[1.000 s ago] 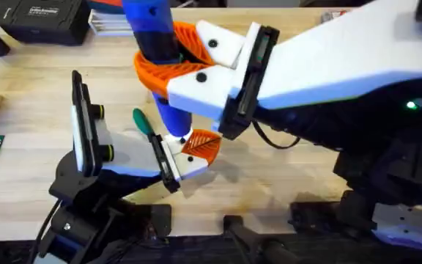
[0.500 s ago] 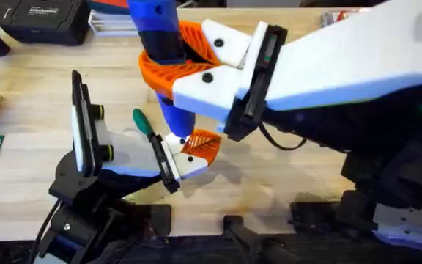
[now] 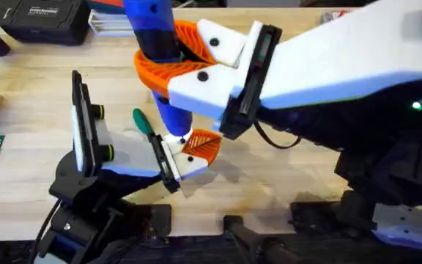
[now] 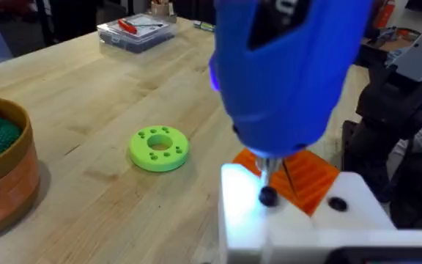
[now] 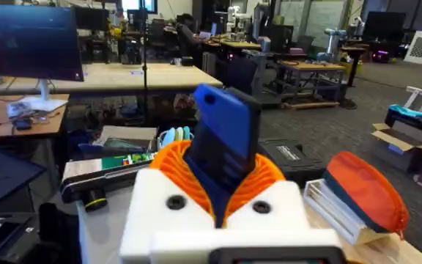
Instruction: Pick up the gripper from the table and insert it into the empty holder that is missing its gripper. Then pick up a screw, insert it into the mounting hole, and use the screwdriver to tighten it. Finally, clean up the table by picking up the vegetable and placing it into the bucket.
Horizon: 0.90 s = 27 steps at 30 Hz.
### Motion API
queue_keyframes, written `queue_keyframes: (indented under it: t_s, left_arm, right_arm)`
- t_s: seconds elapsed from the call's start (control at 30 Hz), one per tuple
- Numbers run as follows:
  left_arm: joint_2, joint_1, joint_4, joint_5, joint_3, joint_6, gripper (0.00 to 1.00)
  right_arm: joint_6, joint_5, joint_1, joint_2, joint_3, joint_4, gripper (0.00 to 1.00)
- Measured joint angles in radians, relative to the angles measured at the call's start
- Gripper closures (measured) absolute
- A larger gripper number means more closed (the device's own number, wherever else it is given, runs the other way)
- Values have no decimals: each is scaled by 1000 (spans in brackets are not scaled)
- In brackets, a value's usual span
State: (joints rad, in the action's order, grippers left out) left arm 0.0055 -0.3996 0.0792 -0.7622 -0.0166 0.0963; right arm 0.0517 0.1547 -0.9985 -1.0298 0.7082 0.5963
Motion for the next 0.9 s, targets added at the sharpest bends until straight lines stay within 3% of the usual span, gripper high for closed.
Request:
queue_keyframes:
  t_s: [0.9]
  left_arm:
    - [0,0,0,0,0,0,994]
  right_arm:
    - [-15,0,0,0,0,-37,977]
